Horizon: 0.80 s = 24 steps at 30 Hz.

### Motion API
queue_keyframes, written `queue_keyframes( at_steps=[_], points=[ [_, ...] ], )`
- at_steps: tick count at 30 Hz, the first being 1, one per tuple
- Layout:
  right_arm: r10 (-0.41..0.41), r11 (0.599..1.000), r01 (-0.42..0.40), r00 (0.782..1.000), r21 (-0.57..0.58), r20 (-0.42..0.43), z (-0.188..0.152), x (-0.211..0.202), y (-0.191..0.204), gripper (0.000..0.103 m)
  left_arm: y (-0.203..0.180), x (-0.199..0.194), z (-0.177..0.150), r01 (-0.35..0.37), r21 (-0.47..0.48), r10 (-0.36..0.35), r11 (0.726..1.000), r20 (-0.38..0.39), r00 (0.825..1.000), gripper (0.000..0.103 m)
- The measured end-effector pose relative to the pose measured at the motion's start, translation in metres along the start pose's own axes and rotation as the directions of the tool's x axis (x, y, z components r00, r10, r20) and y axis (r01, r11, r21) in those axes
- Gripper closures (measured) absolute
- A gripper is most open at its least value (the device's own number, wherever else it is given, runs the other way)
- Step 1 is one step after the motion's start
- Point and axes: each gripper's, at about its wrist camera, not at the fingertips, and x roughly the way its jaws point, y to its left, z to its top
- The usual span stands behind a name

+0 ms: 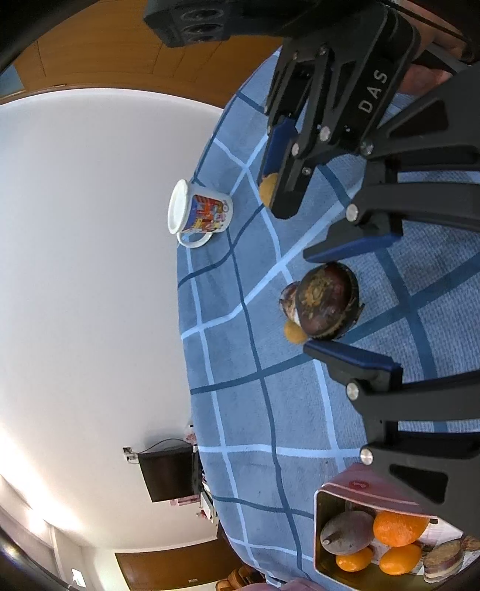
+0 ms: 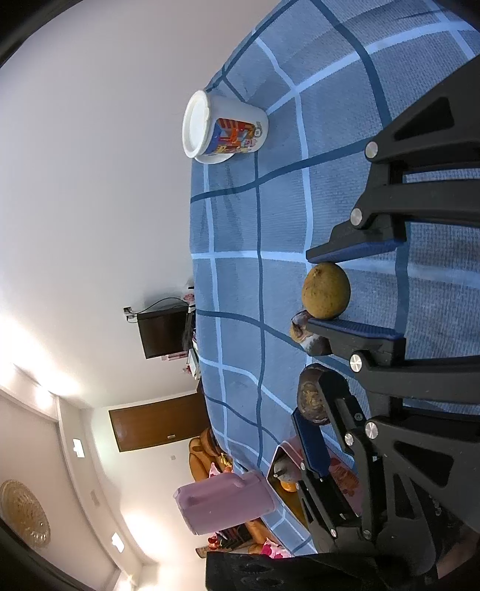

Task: Organize fruits
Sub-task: 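Lift the brown root with the left gripper while the right lifts the yellow fruit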

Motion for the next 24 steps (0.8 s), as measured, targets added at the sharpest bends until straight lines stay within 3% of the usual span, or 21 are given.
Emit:
queue_keyframes(
  at_steps=[24],
  points=[
    [-0.009,0.999,0.012,0.997,-0.046,0.073,-0.001,-0.014,0.007,0.071,0.007,-0.020,-0.003,-0.028,-0.026,0.030,0.999,0.086,0.996,0.058]
  ],
)
